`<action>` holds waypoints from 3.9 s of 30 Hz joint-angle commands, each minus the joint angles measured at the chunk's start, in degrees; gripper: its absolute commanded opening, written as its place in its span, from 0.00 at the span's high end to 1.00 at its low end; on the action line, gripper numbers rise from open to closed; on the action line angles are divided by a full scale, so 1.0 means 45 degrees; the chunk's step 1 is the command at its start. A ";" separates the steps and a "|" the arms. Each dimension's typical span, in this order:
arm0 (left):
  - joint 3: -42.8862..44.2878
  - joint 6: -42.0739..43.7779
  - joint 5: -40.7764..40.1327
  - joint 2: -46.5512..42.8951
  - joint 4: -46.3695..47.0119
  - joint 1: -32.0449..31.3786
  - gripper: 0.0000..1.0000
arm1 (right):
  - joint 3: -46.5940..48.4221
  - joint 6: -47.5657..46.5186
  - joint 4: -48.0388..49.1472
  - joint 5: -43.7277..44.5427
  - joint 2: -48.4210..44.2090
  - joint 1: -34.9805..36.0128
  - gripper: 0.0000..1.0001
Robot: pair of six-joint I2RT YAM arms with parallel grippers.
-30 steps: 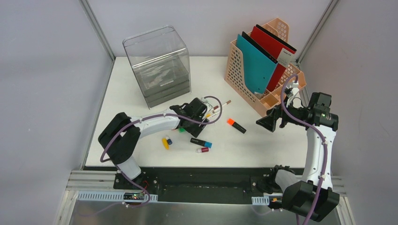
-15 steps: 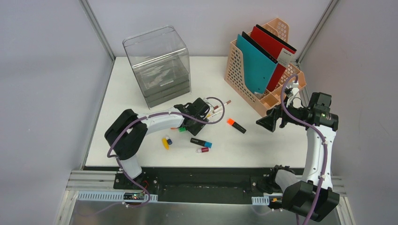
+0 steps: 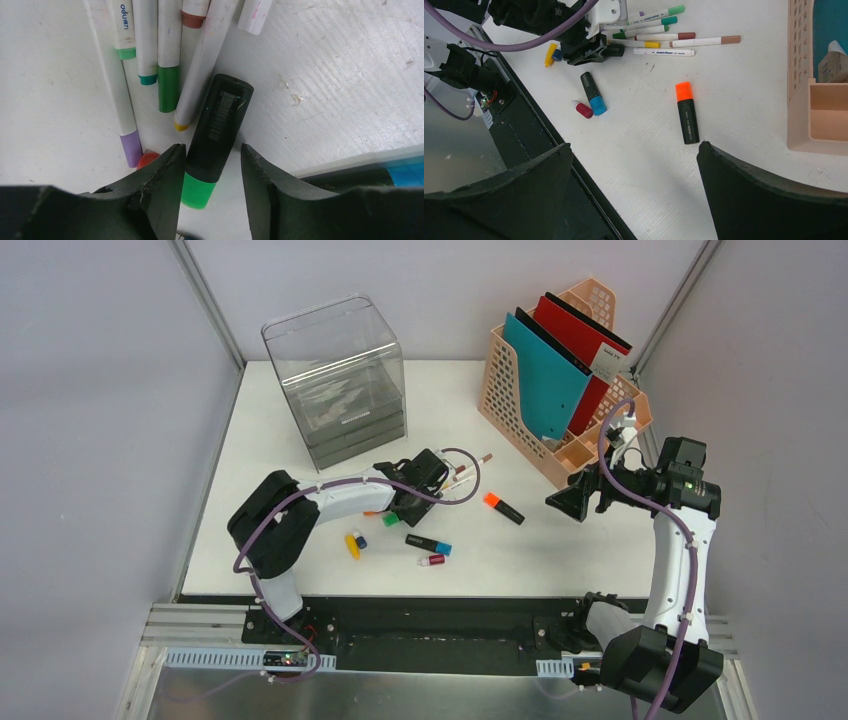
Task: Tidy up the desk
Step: Pick up the stationery from the center of the board, then open the storage box at the center of the board.
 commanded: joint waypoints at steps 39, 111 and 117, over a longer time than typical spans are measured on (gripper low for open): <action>-0.2548 -0.3584 0.2471 -0.4085 0.5065 -0.0012 1.00 | -0.0745 -0.0462 0.0378 -0.2871 -0.0337 0.0088 0.01; 0.3138 -1.4227 -0.2155 -0.0068 0.7812 -0.3931 0.94 | -0.3277 0.6940 0.8749 0.2303 0.0200 0.4666 1.00; 0.2670 -1.3070 -0.1816 -0.0401 0.8474 -0.3921 0.61 | -0.2824 0.5832 0.7584 0.1539 0.0381 0.4671 1.00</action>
